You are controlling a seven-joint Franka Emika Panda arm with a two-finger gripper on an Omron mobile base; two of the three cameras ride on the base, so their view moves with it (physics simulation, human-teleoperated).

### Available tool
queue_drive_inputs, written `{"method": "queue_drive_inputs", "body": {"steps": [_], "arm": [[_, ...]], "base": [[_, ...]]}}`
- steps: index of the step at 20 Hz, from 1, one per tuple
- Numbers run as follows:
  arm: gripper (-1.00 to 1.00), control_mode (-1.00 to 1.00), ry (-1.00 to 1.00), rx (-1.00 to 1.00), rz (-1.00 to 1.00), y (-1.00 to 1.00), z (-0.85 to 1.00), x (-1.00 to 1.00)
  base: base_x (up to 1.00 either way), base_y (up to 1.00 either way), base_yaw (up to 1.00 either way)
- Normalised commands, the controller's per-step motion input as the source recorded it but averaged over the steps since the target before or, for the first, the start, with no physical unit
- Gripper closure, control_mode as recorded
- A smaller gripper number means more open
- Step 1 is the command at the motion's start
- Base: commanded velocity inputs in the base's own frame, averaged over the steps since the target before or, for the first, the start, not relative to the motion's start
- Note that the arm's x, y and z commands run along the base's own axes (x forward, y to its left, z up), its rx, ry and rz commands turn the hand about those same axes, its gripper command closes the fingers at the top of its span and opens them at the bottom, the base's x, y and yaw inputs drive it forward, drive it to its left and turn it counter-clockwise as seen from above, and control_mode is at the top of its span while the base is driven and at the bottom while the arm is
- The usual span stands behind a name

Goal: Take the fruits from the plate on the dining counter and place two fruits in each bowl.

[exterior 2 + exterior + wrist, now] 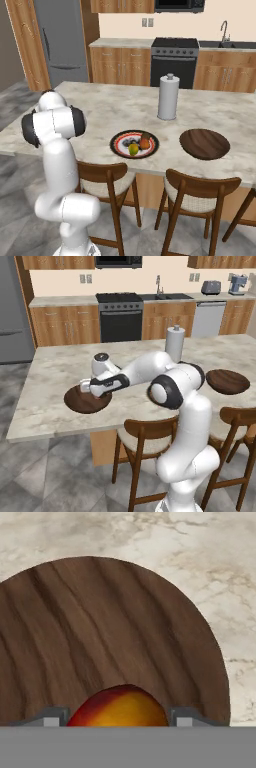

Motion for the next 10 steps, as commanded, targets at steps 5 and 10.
{"method": "queue_drive_inputs", "body": {"steps": [5,10], "arm": [[1.00,-1.00,0.18,0.06,-0.07,0.09,-0.13,0.03],[1.00,-1.00,0.11,0.02,-0.04,0.06,-0.17,0.06]], "base": [[0.00,0.00,0.00],[0.00,0.00,0.00]]}}
